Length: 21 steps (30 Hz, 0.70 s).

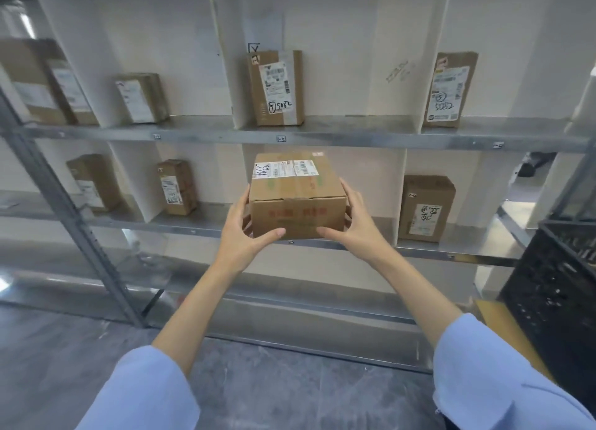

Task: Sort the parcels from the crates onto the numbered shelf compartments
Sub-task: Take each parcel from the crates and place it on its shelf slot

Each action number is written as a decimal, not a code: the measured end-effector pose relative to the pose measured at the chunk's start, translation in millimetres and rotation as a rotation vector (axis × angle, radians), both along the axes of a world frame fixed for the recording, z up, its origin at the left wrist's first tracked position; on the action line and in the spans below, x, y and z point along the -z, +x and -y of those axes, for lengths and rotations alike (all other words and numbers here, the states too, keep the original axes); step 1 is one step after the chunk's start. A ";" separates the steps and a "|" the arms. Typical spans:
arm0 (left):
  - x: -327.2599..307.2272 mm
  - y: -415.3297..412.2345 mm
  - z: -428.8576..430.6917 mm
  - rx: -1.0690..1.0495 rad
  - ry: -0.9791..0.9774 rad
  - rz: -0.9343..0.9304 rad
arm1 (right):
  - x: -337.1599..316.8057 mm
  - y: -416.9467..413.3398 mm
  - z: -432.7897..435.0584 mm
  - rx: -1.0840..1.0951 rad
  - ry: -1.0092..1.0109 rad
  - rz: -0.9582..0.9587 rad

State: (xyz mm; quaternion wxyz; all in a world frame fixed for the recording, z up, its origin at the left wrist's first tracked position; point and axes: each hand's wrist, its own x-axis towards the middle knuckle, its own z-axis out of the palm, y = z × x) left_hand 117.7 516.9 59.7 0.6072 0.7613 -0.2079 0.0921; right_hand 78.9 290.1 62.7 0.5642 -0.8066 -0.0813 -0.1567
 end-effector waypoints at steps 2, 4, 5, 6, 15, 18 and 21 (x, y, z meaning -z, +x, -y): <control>-0.4 -0.4 -17.6 0.007 -0.033 -0.002 | -0.8 2.3 -16.4 -0.010 0.009 0.007; 0.1 -1.3 -35.1 0.022 -0.069 -0.007 | -1.8 4.6 -30.8 -0.023 0.011 0.001; 1.0 -1.3 -43.6 0.028 -0.074 -0.011 | -2.6 5.3 -38.0 -0.027 0.010 -0.001; 2.0 -0.9 -51.5 0.031 -0.075 -0.017 | -3.7 5.9 -45.6 -0.028 0.009 -0.003; 10.4 7.7 -109.6 -0.020 -0.093 -0.057 | -1.2 14.3 -99.6 -0.012 0.059 -0.062; 13.5 10.7 -124.9 -0.038 -0.127 -0.049 | -2.0 16.6 -111.3 -0.025 0.057 -0.072; 14.7 10.8 -136.9 -0.051 -0.131 -0.029 | -4.3 18.1 -123.3 -0.028 0.030 -0.066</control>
